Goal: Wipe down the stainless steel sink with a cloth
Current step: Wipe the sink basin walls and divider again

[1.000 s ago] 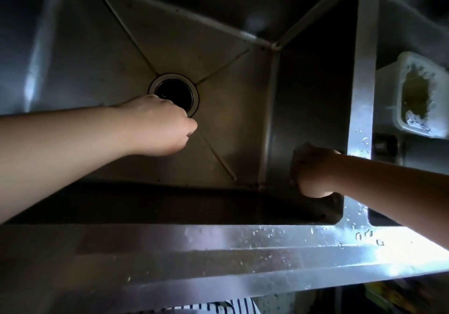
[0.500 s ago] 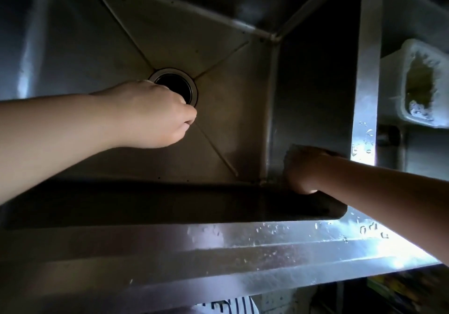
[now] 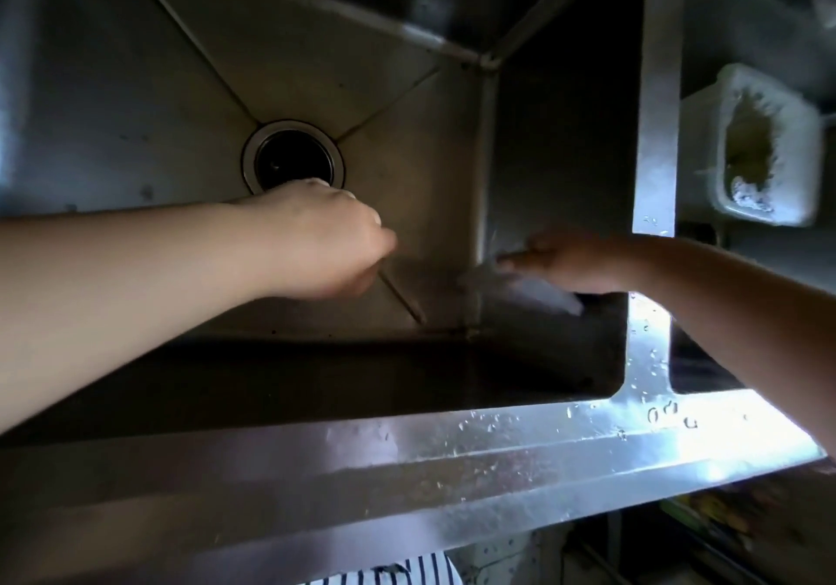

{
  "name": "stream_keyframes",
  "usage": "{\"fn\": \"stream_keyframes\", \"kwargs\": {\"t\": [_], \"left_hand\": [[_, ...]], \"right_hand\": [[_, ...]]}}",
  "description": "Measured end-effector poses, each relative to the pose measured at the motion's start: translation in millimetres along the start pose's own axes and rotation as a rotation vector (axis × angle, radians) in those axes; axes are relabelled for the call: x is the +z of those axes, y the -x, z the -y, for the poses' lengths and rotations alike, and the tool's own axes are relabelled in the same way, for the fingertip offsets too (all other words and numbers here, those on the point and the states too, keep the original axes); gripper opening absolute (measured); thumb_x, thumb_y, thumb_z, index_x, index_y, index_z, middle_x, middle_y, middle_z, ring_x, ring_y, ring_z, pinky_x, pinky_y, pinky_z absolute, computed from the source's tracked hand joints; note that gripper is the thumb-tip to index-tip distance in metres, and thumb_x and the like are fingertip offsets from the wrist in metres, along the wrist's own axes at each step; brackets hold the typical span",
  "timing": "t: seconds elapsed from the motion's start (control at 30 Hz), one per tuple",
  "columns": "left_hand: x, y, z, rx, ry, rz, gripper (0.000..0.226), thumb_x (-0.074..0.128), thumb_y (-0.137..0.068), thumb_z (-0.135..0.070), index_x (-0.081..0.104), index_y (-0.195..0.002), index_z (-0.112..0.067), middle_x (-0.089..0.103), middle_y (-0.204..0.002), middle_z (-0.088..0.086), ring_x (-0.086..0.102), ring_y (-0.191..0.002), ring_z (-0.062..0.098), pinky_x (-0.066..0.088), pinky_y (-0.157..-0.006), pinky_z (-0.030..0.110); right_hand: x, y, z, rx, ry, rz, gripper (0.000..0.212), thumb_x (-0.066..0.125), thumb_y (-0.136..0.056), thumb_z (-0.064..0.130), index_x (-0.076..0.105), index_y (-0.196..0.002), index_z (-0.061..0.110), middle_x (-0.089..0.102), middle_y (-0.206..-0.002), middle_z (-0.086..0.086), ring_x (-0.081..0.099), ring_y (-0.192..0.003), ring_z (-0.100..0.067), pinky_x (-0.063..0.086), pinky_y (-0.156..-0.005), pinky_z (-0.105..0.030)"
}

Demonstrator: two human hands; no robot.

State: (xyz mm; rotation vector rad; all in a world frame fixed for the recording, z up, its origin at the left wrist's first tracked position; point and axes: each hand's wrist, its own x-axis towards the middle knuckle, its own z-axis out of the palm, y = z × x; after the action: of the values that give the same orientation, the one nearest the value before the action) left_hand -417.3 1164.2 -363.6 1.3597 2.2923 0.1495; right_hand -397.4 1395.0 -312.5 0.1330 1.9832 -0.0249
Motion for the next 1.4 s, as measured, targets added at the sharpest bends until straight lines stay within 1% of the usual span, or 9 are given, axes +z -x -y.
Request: {"fn": "stream_keyframes", "kwargs": {"t": [0.1, 0.17, 0.27, 0.43, 0.57, 0.77, 1.0, 1.2, 1.4], "left_hand": [[-4, -6, -4, -0.018, 0.024, -0.009, 0.031, 0.033, -0.091, -0.028, 0.029, -0.061, -0.021, 0.041, -0.062, -0.005, 0.048, -0.066, 0.022, 0.042, -0.064, 0.032], [-6, -8, -3, -0.016, 0.023, -0.019, 0.032, 0.033, -0.091, -0.029, 0.024, -0.061, -0.021, 0.037, -0.061, -0.006, 0.043, -0.063, 0.02, 0.042, -0.063, 0.031], [-10, -7, -1, -0.016, 0.049, -0.016, 0.027, 0.033, -0.091, -0.029, 0.031, -0.064, -0.023, 0.044, -0.068, -0.005, 0.051, -0.072, 0.022, 0.049, -0.072, 0.035], [-5, -1, -2, -0.016, -0.002, -0.01, 0.017, 0.032, -0.092, -0.024, 0.046, -0.088, -0.016, 0.047, -0.077, -0.002, 0.056, -0.084, 0.024, 0.047, -0.076, 0.037], [-1, 3, 0, -0.076, 0.05, 0.039, 0.019, 0.032, -0.092, -0.023, 0.051, -0.096, -0.018, 0.054, -0.087, 0.0, 0.055, -0.089, 0.025, 0.044, -0.078, 0.035], [-4, 15, 15, -0.169, 0.116, 0.045, 0.022, 0.033, -0.093, -0.023, 0.053, -0.099, -0.018, 0.057, -0.091, 0.0, 0.056, -0.088, 0.024, 0.047, -0.081, 0.039], [-4, 27, 36, -0.293, 0.222, 0.044, 0.018, 0.034, -0.093, -0.023, 0.052, -0.094, -0.021, 0.052, -0.09, -0.004, 0.052, -0.087, 0.02, 0.04, -0.072, 0.031], [4, 37, 61, -0.41, 0.238, 0.078, 0.019, 0.036, -0.092, -0.025, 0.054, -0.091, -0.019, 0.057, -0.094, 0.0, 0.054, -0.085, 0.021, 0.041, -0.068, 0.031], [5, 47, 100, -0.597, 0.279, 0.066, 0.02, 0.039, -0.09, -0.026, 0.058, -0.091, -0.018, 0.057, -0.093, 0.003, 0.051, -0.08, 0.02, 0.038, -0.067, 0.029]], "right_hand": [[-23, -1, -6, -0.087, -0.082, -0.196, 0.033, 0.04, -0.095, 0.043, 0.063, -0.103, 0.02, 0.061, -0.085, -0.003, 0.057, -0.074, -0.016, 0.038, -0.059, -0.021], [-30, -6, -6, -0.224, 0.271, -0.276, 0.031, 0.039, -0.097, 0.036, 0.06, -0.113, 0.02, 0.062, -0.11, -0.007, 0.058, -0.104, -0.026, 0.046, -0.08, -0.03], [-17, -12, -6, -0.335, 0.79, -0.111, 0.04, 0.032, -0.098, 0.032, 0.049, -0.132, 0.02, 0.045, -0.142, -0.003, 0.034, -0.135, -0.021, 0.027, -0.113, -0.037], [21, -5, -10, -0.067, 0.828, 0.149, 0.047, 0.03, -0.099, 0.037, 0.051, -0.131, 0.009, 0.045, -0.141, -0.012, 0.039, -0.131, -0.028, 0.031, -0.111, -0.036], [43, -5, 8, 0.051, 0.443, 0.221, 0.046, 0.037, -0.097, 0.044, 0.053, -0.127, 0.014, 0.051, -0.134, -0.009, 0.05, -0.117, -0.025, 0.037, -0.089, -0.029], [79, -30, 50, -0.006, 0.051, 0.292, 0.044, 0.025, -0.103, 0.023, 0.033, -0.142, 0.004, 0.029, -0.151, -0.016, 0.03, -0.138, -0.026, 0.022, -0.11, -0.03], [89, -50, 111, 0.097, -0.466, 0.321, 0.038, 0.029, -0.102, 0.012, 0.042, -0.134, -0.002, 0.041, -0.142, -0.019, 0.044, -0.126, -0.028, 0.031, -0.095, -0.022], [46, -76, 124, -0.003, -1.276, 0.422, 0.025, 0.043, -0.096, 0.032, 0.06, -0.093, 0.014, 0.065, -0.088, -0.007, 0.063, -0.075, -0.018, 0.049, -0.063, -0.025], [-25, -106, 106, -0.033, -1.252, -0.178, 0.033, 0.041, -0.098, 0.029, 0.06, -0.11, 0.005, 0.063, -0.103, -0.018, 0.062, -0.075, -0.021, 0.047, -0.064, -0.027]]}}
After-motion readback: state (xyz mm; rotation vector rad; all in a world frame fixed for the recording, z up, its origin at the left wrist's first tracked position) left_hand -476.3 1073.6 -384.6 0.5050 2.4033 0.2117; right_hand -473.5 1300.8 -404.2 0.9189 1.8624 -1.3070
